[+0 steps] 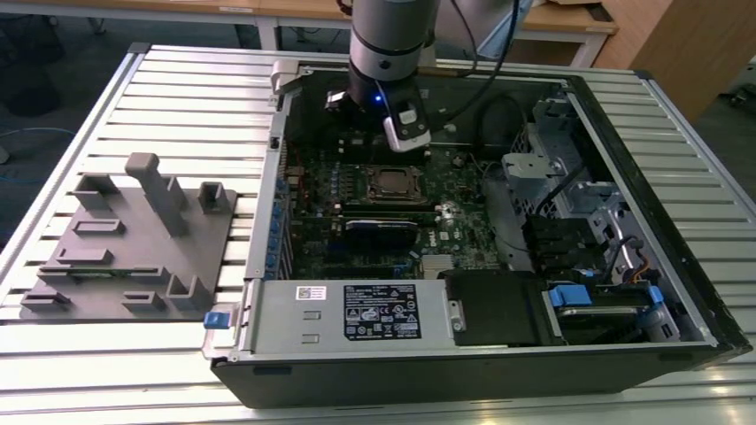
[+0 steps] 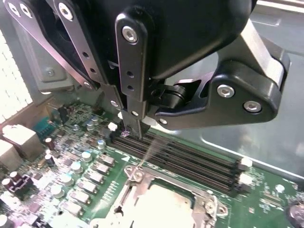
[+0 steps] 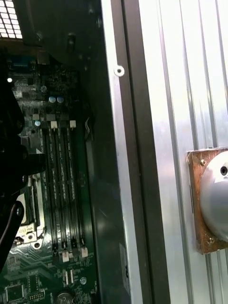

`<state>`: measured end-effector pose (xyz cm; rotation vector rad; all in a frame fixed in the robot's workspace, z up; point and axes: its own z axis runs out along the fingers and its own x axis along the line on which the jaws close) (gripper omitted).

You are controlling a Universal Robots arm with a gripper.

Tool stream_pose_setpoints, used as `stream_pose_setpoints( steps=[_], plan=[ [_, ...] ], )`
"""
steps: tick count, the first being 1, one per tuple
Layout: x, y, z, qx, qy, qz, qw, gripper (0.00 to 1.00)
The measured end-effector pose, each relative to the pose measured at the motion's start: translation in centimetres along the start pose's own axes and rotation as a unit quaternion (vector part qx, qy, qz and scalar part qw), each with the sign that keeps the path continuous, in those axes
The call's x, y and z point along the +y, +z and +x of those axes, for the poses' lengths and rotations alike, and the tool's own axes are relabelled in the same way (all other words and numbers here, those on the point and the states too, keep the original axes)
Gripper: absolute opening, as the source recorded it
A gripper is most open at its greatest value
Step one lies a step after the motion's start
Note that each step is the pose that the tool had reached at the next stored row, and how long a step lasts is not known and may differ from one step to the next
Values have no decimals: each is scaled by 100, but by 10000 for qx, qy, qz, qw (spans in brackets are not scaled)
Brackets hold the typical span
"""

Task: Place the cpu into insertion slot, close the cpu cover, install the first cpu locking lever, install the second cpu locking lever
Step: 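Install the first cpu locking lever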

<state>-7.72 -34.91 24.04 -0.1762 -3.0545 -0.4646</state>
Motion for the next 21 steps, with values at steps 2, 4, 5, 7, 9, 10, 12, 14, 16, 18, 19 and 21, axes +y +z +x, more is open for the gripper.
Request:
stream_pose_setpoints(
  steps=[2, 4, 5, 7, 9, 10, 12, 14, 16, 18, 19, 21],
  plan=[
    [4, -1, -30, 0, 0, 0, 10000, 10],
    [4, -1, -37, 0, 0, 0, 10000, 10],
    [4, -1, -37, 0, 0, 0, 10000, 10],
    [4, -1, -38, 0, 0, 0, 10000, 10],
    [6, 1, -38, -4, 1, 35, 10000, 10],
    [8, 3, -38, -10, 2, 73, 10000, 10],
    [12, 14, -41, -19, 3, 141, 9999, 10],
    [16, 24, -47, -26, 5, 200, 9998, 10],
    [15, 28, -50, -29, 6, 219, 9998, 10],
    [15, 28, -49, -29, 6, 222, 9997, 10],
    [15, 28, -49, -29, 6, 222, 9997, 10],
    [16, 29, -50, -29, 6, 223, 9997, 10]
  ],
)
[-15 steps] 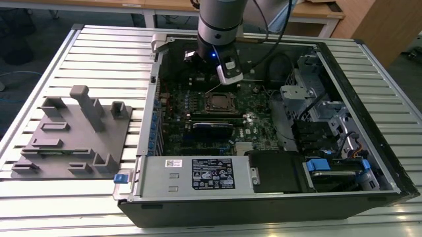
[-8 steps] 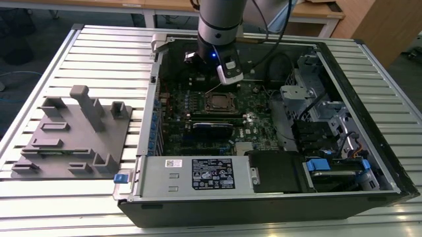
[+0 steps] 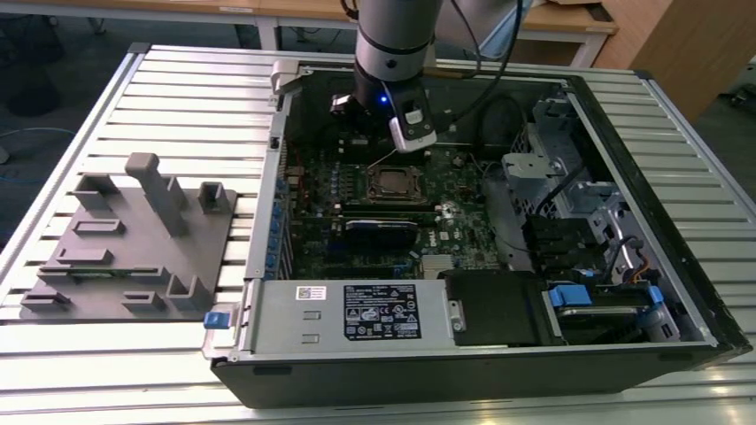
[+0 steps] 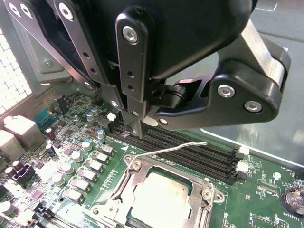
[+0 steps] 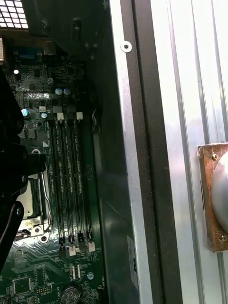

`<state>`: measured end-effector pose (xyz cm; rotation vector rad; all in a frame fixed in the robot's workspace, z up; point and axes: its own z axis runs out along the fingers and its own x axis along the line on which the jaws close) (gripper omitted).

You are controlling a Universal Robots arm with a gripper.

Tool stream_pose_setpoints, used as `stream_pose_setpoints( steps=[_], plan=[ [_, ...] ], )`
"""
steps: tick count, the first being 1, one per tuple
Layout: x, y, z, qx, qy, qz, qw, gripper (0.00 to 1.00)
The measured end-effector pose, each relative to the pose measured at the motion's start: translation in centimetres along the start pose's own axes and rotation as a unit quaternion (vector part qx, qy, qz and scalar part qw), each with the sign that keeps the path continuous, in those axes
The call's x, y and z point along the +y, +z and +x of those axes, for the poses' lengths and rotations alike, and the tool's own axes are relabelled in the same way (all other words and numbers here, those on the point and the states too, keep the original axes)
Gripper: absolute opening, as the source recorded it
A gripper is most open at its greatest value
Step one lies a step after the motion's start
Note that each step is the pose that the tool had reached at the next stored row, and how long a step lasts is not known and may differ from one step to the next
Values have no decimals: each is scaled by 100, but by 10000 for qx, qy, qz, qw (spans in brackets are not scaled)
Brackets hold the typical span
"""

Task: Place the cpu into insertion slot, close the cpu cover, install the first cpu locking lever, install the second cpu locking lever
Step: 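Install the first cpu locking lever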

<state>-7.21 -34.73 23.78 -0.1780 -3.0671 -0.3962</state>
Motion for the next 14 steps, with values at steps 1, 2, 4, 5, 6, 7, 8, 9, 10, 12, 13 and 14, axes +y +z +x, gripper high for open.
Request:
stream_pose_setpoints(
  steps=[1, 2, 4, 5, 6, 7, 8, 9, 10, 12, 13, 14],
  plan=[
    [0, 0, 0, 0, 0, 1, 10000, 10],
    [1, 3, -2, -1, 0, 2, 10000, 10],
    [5, 6, -13, -1, 1, 13, 10000, 10],
    [8, 8, -20, -2, 1, 20, 10000, 10],
    [11, 11, -29, -4, 1, 28, 10000, 10],
    [13, 13, -38, -5, 1, 37, 10000, 10],
    [16, 15, -46, -6, 2, 48, 10000, 10],
    [19, 18, -55, -7, 2, 58, 10000, 10],
    [23, 20, -66, -9, 2, 71, 10000, 10],
    [32, 26, -86, -12, 3, 95, 10000, 10],
    [35, 29, -96, -13, 3, 106, 9999, 10],
    [39, 31, -106, -14, 3, 116, 9999, 10]
  ],
)
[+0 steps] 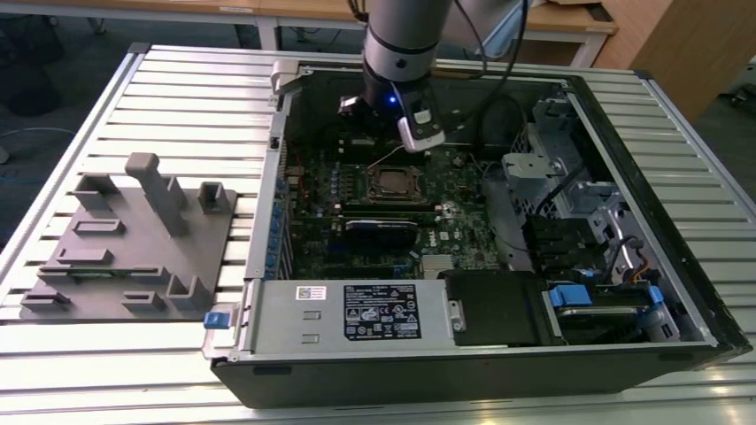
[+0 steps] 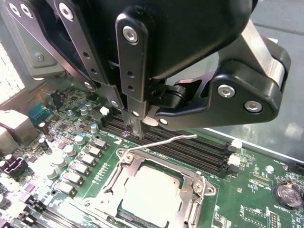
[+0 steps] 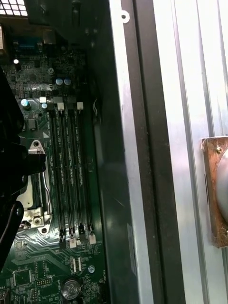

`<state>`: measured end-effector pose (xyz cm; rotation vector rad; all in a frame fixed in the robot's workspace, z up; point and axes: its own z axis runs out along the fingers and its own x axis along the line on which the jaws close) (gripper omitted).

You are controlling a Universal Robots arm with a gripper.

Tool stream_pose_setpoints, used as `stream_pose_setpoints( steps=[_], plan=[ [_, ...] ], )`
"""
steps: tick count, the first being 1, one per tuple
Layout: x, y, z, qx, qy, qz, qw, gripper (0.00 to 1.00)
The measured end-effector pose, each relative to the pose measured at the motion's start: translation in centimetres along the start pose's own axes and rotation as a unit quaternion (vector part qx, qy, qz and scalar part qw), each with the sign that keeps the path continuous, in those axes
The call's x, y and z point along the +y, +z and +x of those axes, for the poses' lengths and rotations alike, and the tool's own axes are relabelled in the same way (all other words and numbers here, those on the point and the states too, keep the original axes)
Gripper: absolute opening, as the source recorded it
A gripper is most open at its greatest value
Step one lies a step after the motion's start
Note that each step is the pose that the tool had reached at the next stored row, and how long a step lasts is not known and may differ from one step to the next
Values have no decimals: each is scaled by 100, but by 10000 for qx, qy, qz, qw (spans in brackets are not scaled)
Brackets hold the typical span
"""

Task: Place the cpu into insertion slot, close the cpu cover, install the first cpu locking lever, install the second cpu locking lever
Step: 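Install the first cpu locking lever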

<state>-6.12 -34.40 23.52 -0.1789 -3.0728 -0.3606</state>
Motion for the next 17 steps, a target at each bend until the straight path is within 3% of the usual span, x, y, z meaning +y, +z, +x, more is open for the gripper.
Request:
stream_pose_setpoints(
  steps=[9, 17],
  plan=[
    [71, 51, -49, -5, 1, 40, 10000, 10],
    [64, 114, -59, -11, -2, 32, 10000, 10]
  ],
)
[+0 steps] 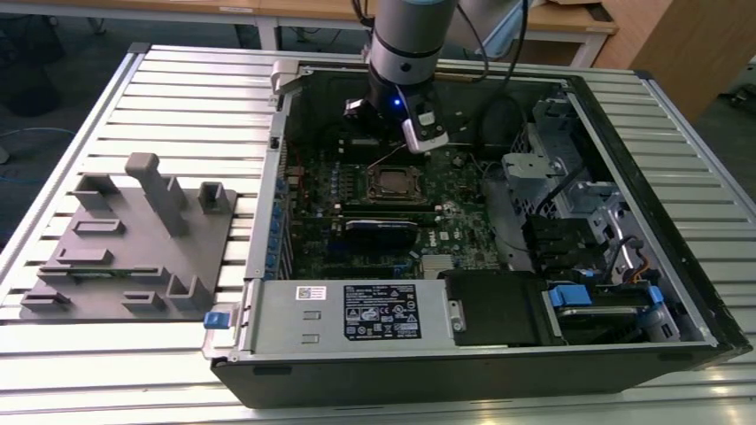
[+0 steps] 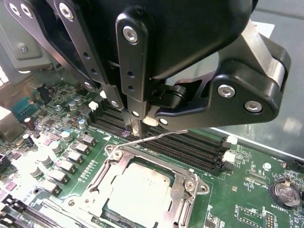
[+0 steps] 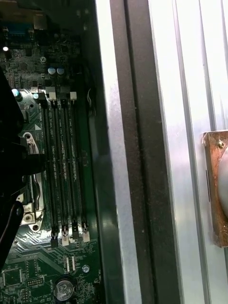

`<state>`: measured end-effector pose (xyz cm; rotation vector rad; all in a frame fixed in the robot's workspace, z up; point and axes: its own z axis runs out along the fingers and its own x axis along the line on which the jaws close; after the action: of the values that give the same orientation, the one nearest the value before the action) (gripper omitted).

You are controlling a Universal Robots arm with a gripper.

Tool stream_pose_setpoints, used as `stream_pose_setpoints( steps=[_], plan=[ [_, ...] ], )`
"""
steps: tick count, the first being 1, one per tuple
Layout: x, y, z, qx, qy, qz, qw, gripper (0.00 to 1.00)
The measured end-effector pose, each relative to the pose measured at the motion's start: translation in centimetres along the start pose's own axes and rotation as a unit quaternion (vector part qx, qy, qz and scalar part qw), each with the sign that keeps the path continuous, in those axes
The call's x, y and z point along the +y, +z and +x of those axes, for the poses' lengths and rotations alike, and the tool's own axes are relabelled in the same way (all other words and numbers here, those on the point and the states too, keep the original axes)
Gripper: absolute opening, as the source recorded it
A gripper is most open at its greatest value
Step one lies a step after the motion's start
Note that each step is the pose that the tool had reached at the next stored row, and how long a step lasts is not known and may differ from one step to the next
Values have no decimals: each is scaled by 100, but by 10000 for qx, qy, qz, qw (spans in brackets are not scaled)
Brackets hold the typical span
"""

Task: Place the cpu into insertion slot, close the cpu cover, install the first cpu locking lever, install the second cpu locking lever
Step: 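Install the first cpu locking lever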

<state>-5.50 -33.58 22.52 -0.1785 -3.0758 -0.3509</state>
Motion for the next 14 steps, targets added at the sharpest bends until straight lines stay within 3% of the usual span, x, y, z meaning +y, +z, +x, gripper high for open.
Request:
stream_pose_setpoints(
  steps=[4, 8, 11, 14],
  plan=[
    [-4, 17, -2, -34, -12, -43, 10000, 10],
    [-6, 27, -2, -112, -38, -116, 9999, 10],
    [-7, 32, -2, -192, -61, -168, 9997, 10],
    [-8, 36, -3, -303, -92, -206, 9993, 10]
  ],
)
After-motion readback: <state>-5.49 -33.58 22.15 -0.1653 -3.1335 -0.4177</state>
